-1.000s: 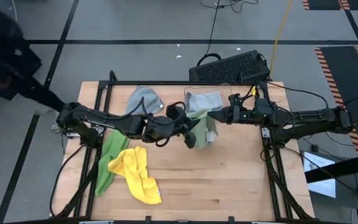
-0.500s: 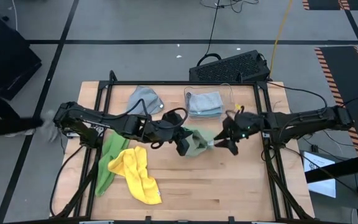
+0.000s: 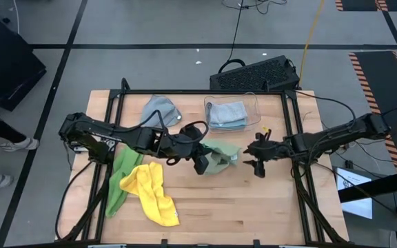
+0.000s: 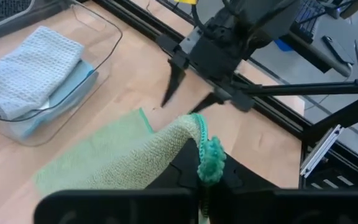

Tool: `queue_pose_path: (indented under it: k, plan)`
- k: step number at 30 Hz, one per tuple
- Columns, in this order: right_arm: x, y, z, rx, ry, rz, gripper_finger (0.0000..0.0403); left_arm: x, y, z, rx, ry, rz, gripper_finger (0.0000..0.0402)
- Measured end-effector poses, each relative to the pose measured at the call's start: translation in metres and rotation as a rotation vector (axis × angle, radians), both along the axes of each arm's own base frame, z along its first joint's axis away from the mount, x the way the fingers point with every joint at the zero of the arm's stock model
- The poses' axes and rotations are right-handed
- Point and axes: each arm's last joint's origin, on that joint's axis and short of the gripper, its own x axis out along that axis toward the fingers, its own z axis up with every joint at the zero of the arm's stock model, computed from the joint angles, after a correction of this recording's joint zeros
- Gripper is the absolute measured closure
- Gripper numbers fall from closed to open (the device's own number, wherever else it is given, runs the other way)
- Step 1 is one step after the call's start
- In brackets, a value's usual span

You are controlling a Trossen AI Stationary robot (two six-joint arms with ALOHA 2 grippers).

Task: Fold microfiber towels
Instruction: Fold the light green towel

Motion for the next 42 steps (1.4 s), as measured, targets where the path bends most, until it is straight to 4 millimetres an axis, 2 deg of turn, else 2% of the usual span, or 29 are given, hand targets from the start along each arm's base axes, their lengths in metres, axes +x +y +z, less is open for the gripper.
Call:
queue_pose_path:
  k: [7, 15, 28, 42]
  plan:
    - [-0.004, -0.005, -0.017, -0.174, -0.023, -0.021, 0.0204, 0.0, 0.0, 0.0, -0.004, 0.001, 0.0, 0.0395]
    - [-0.01, -0.018, -0.04, -0.222, -0.079, -0.063, 0.0206, 0.0, -0.001, 0.0, -0.014, 0.001, -0.017, 0.0396]
    - [-0.018, -0.034, -0.06, -0.244, -0.073, -0.051, 0.0265, 0.001, 0.0, 0.001, -0.02, -0.008, -0.013, 0.0388]
    - [0.004, -0.041, -0.078, -0.216, -0.101, -0.026, 0.0278, 0.001, 0.0, 0.001, -0.023, -0.012, -0.011, 0.0397]
